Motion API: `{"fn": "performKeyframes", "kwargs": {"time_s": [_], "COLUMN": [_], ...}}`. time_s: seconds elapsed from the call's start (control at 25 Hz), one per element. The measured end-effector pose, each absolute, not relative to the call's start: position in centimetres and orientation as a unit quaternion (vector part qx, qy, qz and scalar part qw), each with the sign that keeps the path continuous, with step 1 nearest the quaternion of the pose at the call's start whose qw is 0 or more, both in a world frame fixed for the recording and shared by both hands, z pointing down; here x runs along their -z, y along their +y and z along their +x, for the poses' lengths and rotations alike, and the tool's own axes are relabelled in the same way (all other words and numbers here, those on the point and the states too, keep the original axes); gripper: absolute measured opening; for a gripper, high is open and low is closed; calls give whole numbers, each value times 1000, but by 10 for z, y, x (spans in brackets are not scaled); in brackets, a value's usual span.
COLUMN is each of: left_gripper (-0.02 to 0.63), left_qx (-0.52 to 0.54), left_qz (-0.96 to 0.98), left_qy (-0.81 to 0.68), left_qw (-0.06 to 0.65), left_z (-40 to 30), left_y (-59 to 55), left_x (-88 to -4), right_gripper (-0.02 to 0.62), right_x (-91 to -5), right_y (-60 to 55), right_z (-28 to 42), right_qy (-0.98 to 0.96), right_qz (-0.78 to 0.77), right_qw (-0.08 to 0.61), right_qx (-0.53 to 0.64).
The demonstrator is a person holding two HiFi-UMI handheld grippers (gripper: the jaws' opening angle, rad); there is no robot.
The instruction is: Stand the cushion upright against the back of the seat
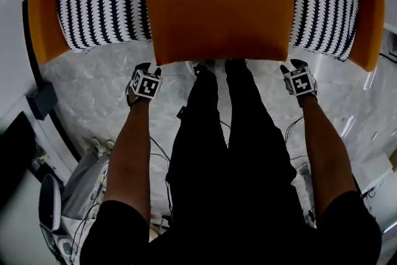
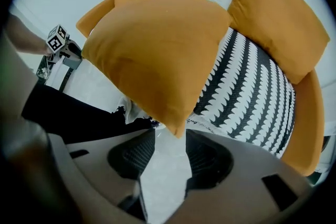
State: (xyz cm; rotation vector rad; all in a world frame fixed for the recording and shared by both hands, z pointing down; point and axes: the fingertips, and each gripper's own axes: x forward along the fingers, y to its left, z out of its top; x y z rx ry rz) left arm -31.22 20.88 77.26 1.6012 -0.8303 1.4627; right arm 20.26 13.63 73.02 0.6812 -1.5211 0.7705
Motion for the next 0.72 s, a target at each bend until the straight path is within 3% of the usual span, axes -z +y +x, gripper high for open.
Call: {"fn": "performKeyframes", "kwargs": {"time_s": [0.52,0.64,0.72], "left_gripper": [149,61,48], "left_qx": [-582,-594,-594], "left_qz": [654,654,655], "left_qy": [-293,-275,-279], "left_qw": [385,379,374], "left_z": [-298,-292,-290], "left_y": [194,195,192], "left_x": [-798,-802,-797], "right_gripper": [176,72,63], "right_x": [-774,-775,-767], "right_y": [122,124,123], "right_z": [211,202,200], "right_qy": [-646,-652,-647], "right_qz": [321,320,339], "right_qw": [624,616,604], "right_qx": [-302,-304,-320]}}
